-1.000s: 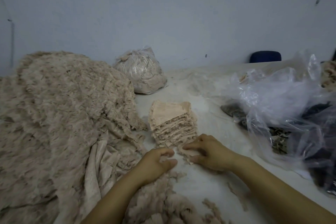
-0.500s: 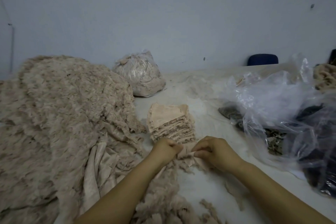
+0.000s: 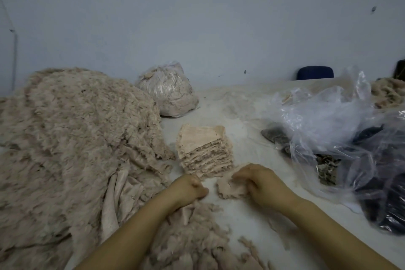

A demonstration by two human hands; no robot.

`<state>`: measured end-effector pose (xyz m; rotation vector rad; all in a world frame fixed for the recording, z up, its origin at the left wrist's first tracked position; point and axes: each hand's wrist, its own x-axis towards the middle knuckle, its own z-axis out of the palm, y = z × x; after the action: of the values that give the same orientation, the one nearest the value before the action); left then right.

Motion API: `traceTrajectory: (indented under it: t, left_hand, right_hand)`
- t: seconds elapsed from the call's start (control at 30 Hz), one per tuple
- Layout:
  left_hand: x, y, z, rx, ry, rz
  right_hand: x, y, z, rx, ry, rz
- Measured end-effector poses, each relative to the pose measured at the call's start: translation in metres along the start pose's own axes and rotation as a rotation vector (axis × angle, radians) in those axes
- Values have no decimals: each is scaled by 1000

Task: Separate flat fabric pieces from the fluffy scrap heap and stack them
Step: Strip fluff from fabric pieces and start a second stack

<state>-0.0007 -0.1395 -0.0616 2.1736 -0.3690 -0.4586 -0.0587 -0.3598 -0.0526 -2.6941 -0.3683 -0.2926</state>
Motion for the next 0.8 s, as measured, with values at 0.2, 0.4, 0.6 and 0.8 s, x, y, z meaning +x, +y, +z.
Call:
traceTrajectory:
  t: [0.2,0.4,0.6,0.8]
  left_hand:
    - [-30,-3,-23,-607,-112,151]
    - [-42,-8,-16,-828,-15,110]
    - [-44,-9,-12,-1121,25,113]
    - [-43,-9,-17,-1120,161,65]
  right_hand:
    - [-3,-70,21,784,-112,126]
    - [5,-76,31,1074,154,256]
    - [0,-71,42,1333,77,293]
    - [-6,-67,43,1366,-17,260]
